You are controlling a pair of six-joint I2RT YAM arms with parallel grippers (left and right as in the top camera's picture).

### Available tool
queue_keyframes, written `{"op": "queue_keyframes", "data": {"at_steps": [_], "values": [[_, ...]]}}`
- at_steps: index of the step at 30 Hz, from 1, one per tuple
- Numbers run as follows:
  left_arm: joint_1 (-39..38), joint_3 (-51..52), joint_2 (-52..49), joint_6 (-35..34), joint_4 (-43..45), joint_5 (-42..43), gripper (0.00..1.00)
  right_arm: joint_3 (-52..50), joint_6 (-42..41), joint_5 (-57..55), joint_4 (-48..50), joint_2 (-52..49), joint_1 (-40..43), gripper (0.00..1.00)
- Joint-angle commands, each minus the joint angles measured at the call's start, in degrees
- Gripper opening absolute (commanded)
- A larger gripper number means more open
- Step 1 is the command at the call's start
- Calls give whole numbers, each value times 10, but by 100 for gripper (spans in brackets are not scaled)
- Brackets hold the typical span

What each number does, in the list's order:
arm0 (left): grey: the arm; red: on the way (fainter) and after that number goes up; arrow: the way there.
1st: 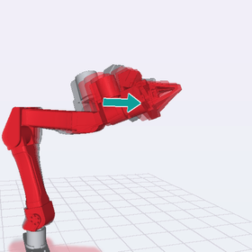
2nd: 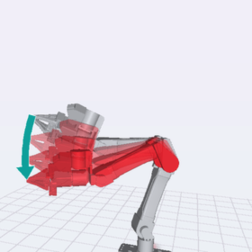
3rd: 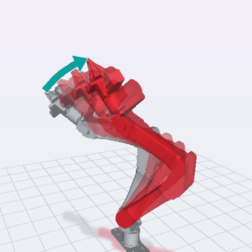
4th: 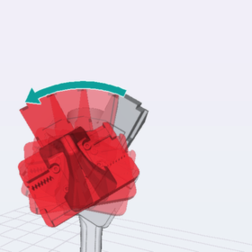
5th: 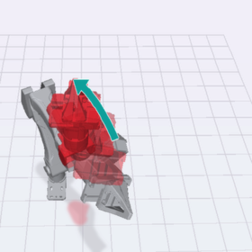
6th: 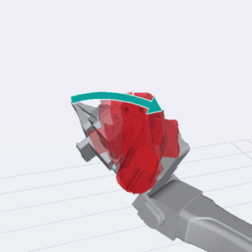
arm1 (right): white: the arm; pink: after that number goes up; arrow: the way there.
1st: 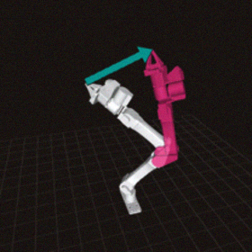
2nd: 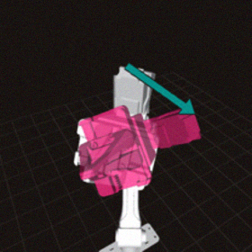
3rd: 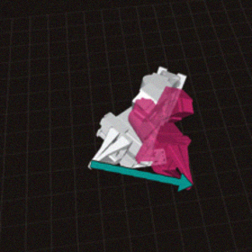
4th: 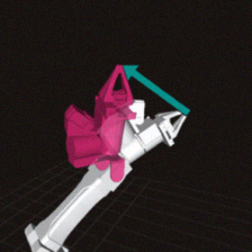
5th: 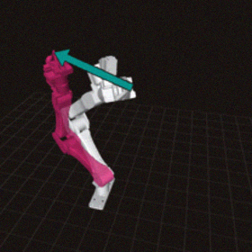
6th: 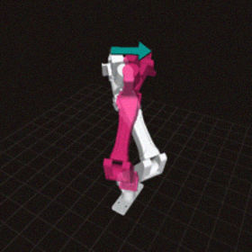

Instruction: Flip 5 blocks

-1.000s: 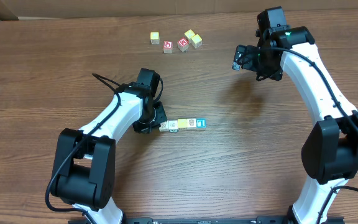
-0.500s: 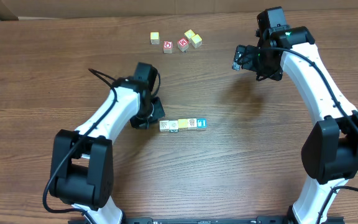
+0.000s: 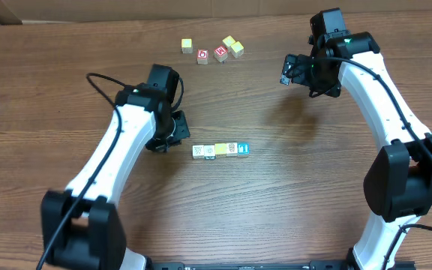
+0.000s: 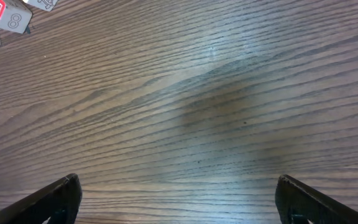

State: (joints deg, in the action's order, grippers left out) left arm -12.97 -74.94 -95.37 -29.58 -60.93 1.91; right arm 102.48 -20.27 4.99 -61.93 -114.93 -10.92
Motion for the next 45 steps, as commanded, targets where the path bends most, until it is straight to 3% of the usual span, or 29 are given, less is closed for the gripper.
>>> {"op": "queue_keyframes", "data": {"at_steps": [1, 2, 4, 9, 12, 16, 21, 36, 45], "values": [[4, -12, 59, 18, -8, -10, 4, 5, 4, 70, -25, 2, 0, 100], [4, -12, 64, 18, -10, -10, 4, 5, 6, 104, -31, 2, 0, 88], [4, -12, 67, 18, -14, -11, 4, 5, 6, 159, -44, 2, -3, 4], [4, -3, 65, 18, -3, -15, 4, 5, 2, 190, -55, 2, -48, 4], [4, 5, 65, 17, 5, -15, 4, 4, -13, 126, -73, 2, -96, 4], [4, 17, 65, 17, 7, -15, 4, -7, -117, 12, -129, 2, -147, 4], [2, 49, 64, 17, 9, -15, 4, -58, -130, 2, -143, 2, -192, 4], [2, 93, 1, 12, 82, -19, 4, -218, -145, 2, 56, 2, -195, 4], [2, 93, -46, 12, 99, -19, 4, -230, -145, 2, 79, 2, -196, 4]]}}
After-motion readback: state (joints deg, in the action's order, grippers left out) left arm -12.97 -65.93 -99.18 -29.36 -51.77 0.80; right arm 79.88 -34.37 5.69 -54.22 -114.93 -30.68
